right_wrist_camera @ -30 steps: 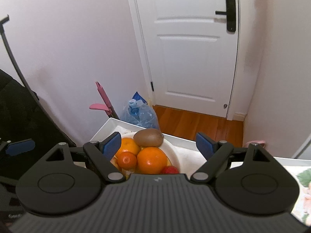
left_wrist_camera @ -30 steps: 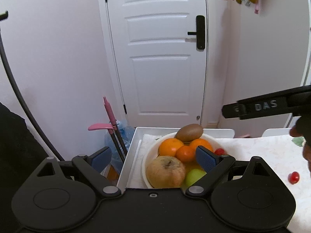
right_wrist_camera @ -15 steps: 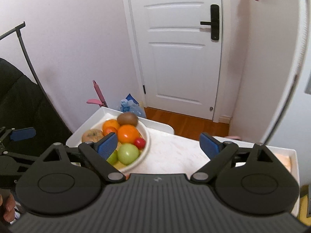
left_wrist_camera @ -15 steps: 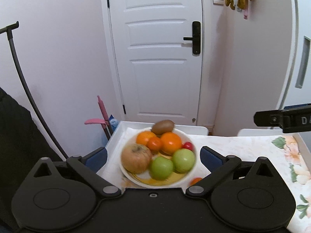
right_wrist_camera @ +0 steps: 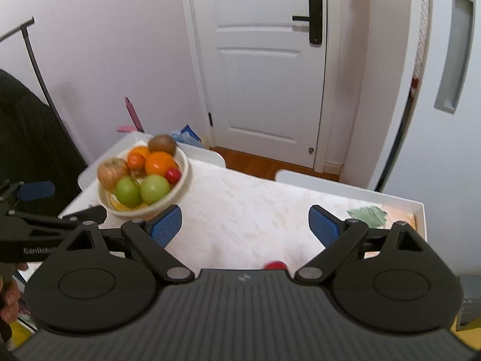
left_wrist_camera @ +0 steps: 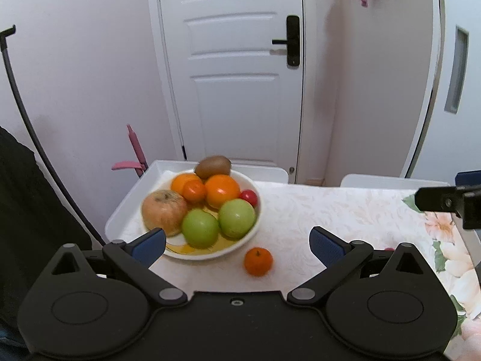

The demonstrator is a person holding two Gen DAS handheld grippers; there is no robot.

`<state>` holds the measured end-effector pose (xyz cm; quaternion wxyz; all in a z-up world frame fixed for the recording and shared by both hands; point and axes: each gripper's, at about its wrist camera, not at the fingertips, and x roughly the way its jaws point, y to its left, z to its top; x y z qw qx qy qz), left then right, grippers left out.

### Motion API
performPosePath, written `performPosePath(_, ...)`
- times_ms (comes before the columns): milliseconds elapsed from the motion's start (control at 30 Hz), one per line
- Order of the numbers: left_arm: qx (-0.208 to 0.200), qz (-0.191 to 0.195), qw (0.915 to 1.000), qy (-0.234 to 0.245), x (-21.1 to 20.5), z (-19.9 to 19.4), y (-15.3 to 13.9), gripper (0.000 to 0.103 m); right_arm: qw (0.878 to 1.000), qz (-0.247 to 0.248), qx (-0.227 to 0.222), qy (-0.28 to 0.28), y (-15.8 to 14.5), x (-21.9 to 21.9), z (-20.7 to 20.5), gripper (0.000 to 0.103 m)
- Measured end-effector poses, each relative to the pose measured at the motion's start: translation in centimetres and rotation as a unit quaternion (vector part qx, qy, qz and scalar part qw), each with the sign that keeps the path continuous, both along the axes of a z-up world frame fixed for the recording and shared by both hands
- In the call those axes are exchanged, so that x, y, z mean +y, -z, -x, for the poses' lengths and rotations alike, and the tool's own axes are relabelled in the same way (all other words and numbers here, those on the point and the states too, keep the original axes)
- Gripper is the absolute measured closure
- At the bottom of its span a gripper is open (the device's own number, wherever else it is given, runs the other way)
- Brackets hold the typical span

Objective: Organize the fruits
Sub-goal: 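Move both tools back toward the last mandarin and red tomato, then grasp the mandarin with the left tool while the right tool grasps the red tomato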

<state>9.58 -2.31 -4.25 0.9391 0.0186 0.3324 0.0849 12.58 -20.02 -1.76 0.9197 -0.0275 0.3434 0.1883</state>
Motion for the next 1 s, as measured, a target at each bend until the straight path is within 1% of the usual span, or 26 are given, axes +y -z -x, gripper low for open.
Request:
performPosePath(100,0.008,-0.002,1.0000,0.000,-0.7,-0.9,1.4,0.000,1.000,0.004,0.008,0.000,1.7,-0.8,-0.3,0.000)
performPosePath(300,0.029,-0.009,0.9995,0.003,-1.4,-3.3,5.1,0.001,1.000,0.009,0.017,0.007,5.8,-1.5,-1.3,0.000)
performPosePath(367,0.040,-0.007,0.9992,0.001,-1.2,-4.2,6.4,0.005,1.000,0.011,0.021,0.012,7.0,-1.6,-1.6,0.000)
performPosePath(433,0.052,-0.002,0.9986,0.002,-1.0,-5.2,7.7,0.012,0.999,0.007,0.028,0.016,8.3,-1.8,-1.9,0.000)
performPosePath(500,0.061,-0.003,0.9981,0.001,-0.8,-6.0,8.8,0.014,0.999,0.005,0.039,0.020,9.5,-1.9,-2.3,0.000)
performPosePath(567,0.070,-0.003,0.9976,0.000,-0.7,-6.8,9.7,0.019,0.999,0.007,0.048,0.020,10.6,-1.7,-2.7,0.000)
performPosePath(633,0.076,0.001,0.9971,-0.003,-0.4,-7.4,10.4,0.027,0.998,0.010,0.052,0.022,11.4,-1.6,-3.0,0.000)
performPosePath(700,0.081,0.003,0.9967,-0.006,-0.3,-7.8,10.9,0.028,0.998,0.011,0.057,0.021,12.0,-1.4,-3.2,0.001)
performPosePath(767,0.084,0.005,0.9964,-0.010,-0.1,-8.0,11.2,0.028,0.998,0.016,0.060,0.020,12.5,-1.2,-3.5,0.009)
performPosePath(800,0.086,0.007,0.9962,-0.011,0.0,-8.0,11.4,0.028,0.998,0.020,0.063,0.018,12.7,-1.1,-3.7,0.015)
performPosePath(833,0.088,0.008,0.9960,-0.012,0.0,-8.0,11.5,0.029,0.997,0.023,0.065,0.016,13.0,-1.0,-3.8,0.018)
performPosePath(967,0.089,0.018,0.9958,-0.011,0.1,-8.0,11.8,0.036,0.997,0.027,0.067,0.013,13.5,-0.8,-4.2,0.023)
performPosePath(1000,0.089,0.019,0.9958,-0.009,0.0,-8.0,11.7,0.040,0.997,0.028,0.067,0.013,13.5,-0.8,-4.2,0.024)
